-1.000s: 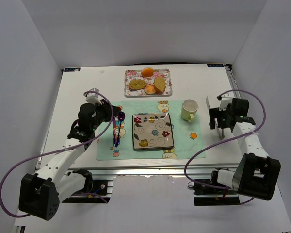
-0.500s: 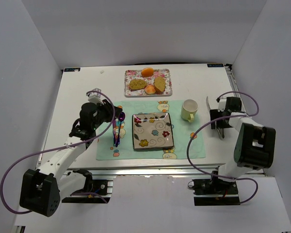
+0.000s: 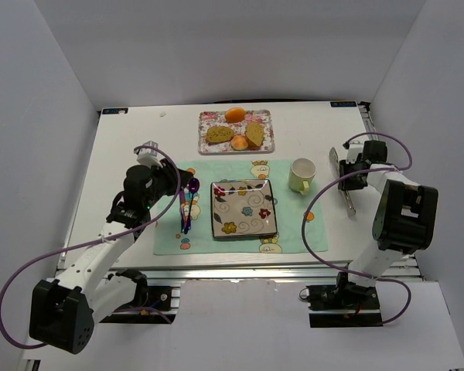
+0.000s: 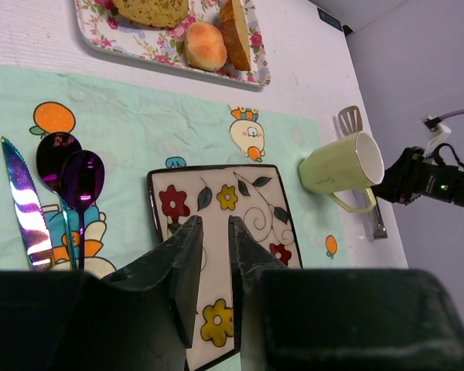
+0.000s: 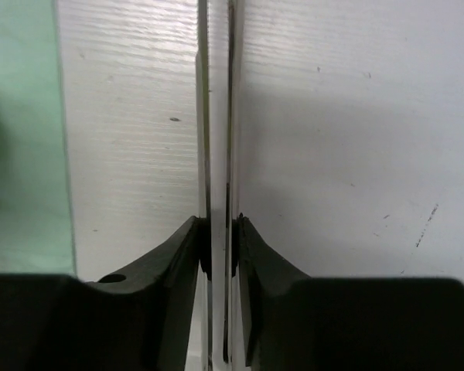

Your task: Place the bread

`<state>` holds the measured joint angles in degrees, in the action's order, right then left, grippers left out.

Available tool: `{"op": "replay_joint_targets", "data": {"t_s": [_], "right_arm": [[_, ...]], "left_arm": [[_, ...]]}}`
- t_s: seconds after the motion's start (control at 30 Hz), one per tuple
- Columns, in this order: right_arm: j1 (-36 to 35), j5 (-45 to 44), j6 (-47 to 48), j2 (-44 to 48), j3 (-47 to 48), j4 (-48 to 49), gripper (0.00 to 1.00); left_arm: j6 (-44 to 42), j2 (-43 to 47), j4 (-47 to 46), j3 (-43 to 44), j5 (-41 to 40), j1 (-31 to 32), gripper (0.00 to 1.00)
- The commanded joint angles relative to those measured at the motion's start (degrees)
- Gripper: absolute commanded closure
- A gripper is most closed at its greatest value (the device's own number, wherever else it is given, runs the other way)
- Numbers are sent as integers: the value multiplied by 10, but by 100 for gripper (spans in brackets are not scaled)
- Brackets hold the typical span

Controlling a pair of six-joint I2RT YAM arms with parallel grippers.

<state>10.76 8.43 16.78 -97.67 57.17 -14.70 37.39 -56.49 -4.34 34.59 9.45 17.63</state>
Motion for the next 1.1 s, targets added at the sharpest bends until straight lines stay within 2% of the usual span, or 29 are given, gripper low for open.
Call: {"op": "replay_joint_targets", "data": {"t_s": [0.0, 0.27, 0.37, 0.4, 0.7, 1.07], "right_arm": [[-4, 72, 30, 55, 53, -23, 68], [-72, 149, 30, 48, 267, -110, 56], [-112, 157, 12, 26, 344, -132, 54], [-145, 158, 12, 20, 366, -136, 54], [-298, 136, 53, -79, 492, -190, 56], [-363, 93, 94, -187, 581, -213, 62]], "left_arm": [[-10, 8, 7, 8, -3, 0, 69], [-10, -10, -5, 19, 7, 0, 69], [-10, -6, -3, 19, 3, 0, 69], [-10, -2, 0, 19, 2, 0, 69], [-9, 45, 32, 0, -15, 0, 69], [-2, 89, 60, -22, -42, 0, 69]]}}
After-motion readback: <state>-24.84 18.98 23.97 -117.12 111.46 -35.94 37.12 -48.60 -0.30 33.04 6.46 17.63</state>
